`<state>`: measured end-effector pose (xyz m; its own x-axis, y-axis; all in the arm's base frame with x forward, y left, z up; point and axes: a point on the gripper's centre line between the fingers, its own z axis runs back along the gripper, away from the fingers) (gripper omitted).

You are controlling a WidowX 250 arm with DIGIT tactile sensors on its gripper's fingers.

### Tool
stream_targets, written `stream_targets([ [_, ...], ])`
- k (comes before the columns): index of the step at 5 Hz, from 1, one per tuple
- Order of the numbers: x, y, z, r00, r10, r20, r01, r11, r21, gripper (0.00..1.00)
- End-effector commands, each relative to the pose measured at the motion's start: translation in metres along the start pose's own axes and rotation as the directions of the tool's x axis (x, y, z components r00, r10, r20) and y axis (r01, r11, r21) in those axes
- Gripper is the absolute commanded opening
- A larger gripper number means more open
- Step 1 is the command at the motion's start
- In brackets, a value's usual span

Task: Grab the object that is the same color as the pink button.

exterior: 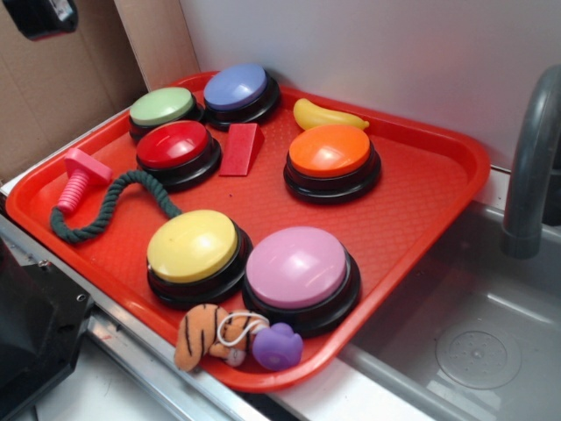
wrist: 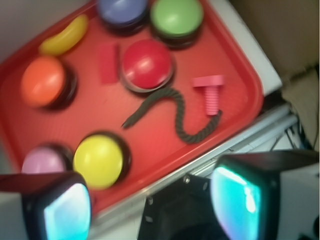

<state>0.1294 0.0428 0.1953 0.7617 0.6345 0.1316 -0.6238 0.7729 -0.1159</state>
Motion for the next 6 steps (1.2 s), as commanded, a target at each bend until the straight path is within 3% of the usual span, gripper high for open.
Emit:
stream_targets([
  [1, 0.033, 0.046, -0.034, 0.883, 0.457, 0.110, -0.462, 0.886, 0.030, 1.00],
  [3, 0.057, 0.069, -0.075, 0.718, 0.673, 0.175, -0.685, 0.728, 0.013, 1.00],
  [4, 0.069, 0.079, -0.094, 0.655, 0.717, 0.240, -0.742, 0.670, 0.025, 1.00],
  [5, 0.074, 0.086, -0.123, 0.615, 0.766, 0.188, -0.782, 0.623, 0.020, 1.00],
  [6, 0.075, 0.086, -0.138, 0.618, 0.769, 0.168, -0.784, 0.619, 0.051, 1.00],
])
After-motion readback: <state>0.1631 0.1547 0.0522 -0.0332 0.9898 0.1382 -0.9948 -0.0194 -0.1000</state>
